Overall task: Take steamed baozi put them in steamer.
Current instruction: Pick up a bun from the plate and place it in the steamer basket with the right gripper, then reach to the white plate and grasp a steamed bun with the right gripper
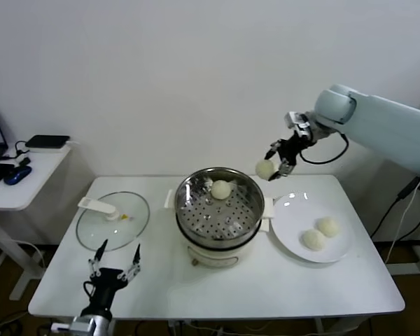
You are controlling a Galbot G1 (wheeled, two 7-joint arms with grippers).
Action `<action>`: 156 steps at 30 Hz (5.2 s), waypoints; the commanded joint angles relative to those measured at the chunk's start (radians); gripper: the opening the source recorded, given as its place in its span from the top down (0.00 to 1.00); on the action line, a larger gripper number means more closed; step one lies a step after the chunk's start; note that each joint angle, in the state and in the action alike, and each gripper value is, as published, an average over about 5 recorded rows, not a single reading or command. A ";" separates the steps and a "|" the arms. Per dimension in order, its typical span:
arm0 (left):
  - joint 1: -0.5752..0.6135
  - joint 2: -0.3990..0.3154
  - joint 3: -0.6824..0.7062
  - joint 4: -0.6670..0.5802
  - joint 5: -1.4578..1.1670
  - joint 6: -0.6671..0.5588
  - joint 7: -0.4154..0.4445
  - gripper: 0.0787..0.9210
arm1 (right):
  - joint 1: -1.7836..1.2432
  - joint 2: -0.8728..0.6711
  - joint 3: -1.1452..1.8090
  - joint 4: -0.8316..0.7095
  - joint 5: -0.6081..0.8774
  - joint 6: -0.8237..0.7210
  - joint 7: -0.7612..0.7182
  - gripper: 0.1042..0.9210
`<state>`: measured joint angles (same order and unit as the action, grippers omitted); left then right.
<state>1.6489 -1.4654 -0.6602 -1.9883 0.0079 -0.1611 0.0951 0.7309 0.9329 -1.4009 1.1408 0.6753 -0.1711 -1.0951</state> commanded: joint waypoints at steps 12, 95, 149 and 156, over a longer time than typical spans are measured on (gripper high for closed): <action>0.030 0.031 -0.021 -0.051 -0.015 -0.001 -0.009 0.12 | -0.111 0.300 -0.005 -0.073 0.088 -0.093 0.070 0.28; 0.004 0.044 0.005 -0.020 -0.014 -0.012 -0.033 0.12 | 0.176 -0.261 -0.273 0.278 -0.177 0.112 -0.085 0.12; -0.011 0.023 -0.014 -0.010 0.000 0.013 -0.025 0.12 | -0.582 -0.129 0.290 -0.196 -0.683 0.148 -0.038 0.12; -0.010 0.019 -0.011 -0.005 0.001 0.011 -0.025 0.12 | -0.593 -0.119 0.299 -0.204 -0.690 0.150 -0.037 0.12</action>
<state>1.6388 -1.4448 -0.6728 -1.9954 0.0075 -0.1488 0.0701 0.1627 0.7977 -1.1241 0.9603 0.0033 -0.0231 -1.1332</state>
